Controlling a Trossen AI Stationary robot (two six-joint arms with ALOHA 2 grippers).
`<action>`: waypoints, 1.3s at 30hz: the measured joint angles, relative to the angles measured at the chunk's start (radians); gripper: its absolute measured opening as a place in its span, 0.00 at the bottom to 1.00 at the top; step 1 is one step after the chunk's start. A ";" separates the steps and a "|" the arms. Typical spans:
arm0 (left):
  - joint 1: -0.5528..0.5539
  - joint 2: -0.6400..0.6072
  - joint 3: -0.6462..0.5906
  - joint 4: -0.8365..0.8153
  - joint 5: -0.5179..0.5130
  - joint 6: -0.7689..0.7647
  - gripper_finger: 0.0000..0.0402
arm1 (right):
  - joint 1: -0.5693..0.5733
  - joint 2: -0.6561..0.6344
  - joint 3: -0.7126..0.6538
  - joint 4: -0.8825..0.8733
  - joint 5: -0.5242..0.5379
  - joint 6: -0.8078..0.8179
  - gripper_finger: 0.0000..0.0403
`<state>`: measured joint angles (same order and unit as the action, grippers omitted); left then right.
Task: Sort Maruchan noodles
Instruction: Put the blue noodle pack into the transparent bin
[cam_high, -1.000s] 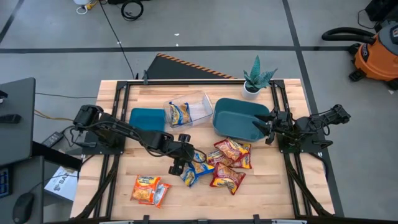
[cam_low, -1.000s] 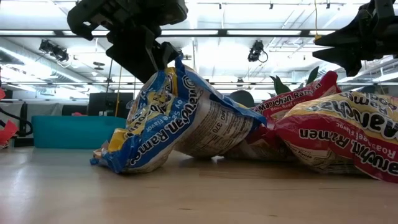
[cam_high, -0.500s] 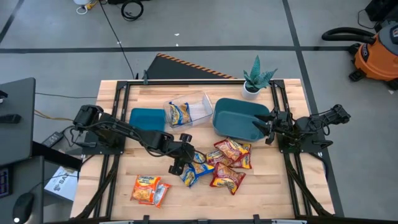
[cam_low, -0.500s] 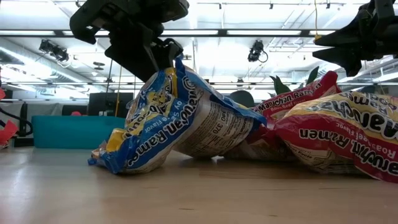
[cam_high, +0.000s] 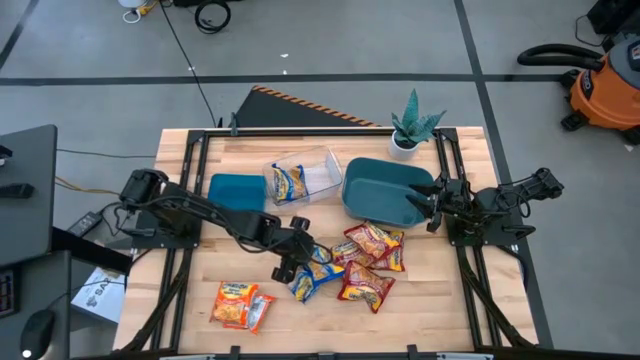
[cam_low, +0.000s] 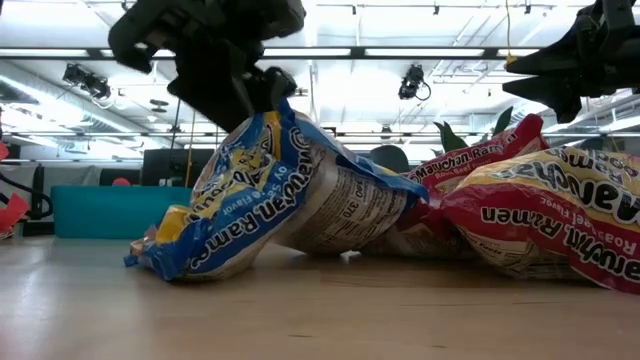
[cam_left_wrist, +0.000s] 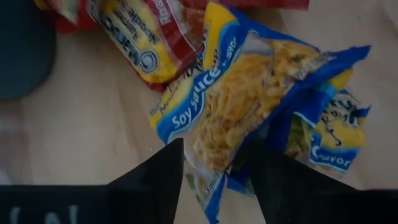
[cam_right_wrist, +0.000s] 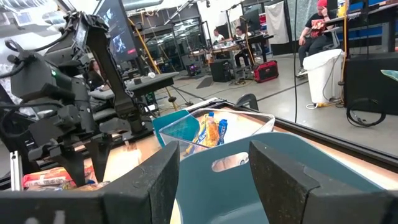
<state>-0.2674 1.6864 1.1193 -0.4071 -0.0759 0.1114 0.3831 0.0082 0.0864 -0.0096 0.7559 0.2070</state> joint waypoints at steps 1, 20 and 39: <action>0.001 0.008 -0.001 -0.001 0.012 -0.001 0.44 | 0.000 0.000 0.000 0.000 0.000 0.000 0.49; 0.024 0.017 -0.001 0.012 0.032 0.031 0.19 | 0.000 0.000 0.000 0.032 0.001 0.000 0.49; 0.063 -0.048 0.150 -0.280 -0.180 0.005 0.02 | 0.000 0.006 0.000 0.062 0.000 0.000 0.49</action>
<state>-0.2044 1.6380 1.2694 -0.6873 -0.2561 0.1164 0.3832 0.0147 0.0864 0.0523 0.7562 0.2070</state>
